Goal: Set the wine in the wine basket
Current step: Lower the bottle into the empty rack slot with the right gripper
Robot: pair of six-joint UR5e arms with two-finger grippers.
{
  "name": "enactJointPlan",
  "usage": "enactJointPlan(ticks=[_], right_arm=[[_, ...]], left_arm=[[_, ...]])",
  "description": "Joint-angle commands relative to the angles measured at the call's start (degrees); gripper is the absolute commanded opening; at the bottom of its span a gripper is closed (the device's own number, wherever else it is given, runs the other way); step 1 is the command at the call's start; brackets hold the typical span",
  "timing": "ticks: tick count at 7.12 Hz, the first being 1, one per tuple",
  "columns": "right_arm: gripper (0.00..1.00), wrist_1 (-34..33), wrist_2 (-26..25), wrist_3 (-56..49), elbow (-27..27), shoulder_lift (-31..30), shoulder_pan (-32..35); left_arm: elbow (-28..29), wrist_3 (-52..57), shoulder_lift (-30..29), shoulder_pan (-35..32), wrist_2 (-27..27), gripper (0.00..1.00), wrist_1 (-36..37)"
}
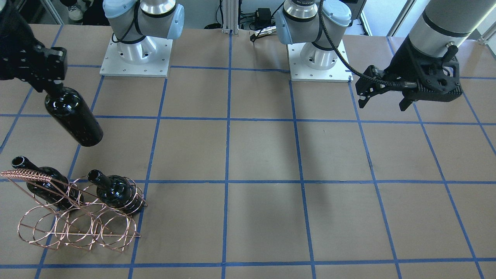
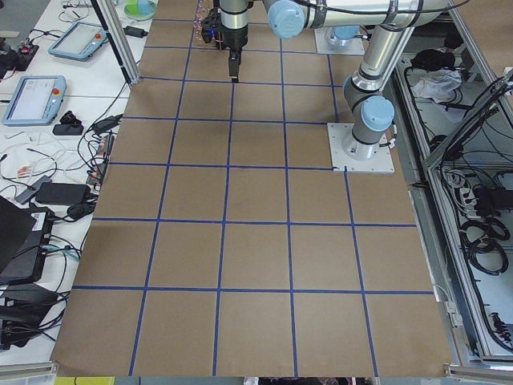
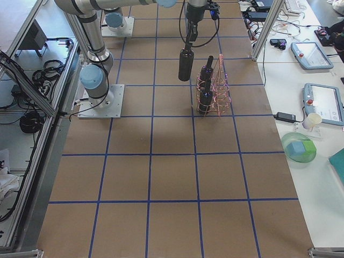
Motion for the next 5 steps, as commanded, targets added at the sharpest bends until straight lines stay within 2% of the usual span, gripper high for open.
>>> enactJointPlan(ticks=[1,3,5], right_arm=[[0.0,-5.7,1.6,-1.4,-0.6,3.0,-2.0],[0.0,-10.1,2.8,-1.2,-0.7,5.0,-2.0],[0.0,-12.0,4.1,-1.3,-0.7,6.0,-2.0]], left_arm=[[-0.6,-0.7,0.3,-0.3,-0.3,1.0,0.1],[-0.6,-1.1,0.8,-1.6,-0.4,1.0,0.1],[-0.8,-9.2,1.1,-5.8,-0.4,1.0,0.1]])
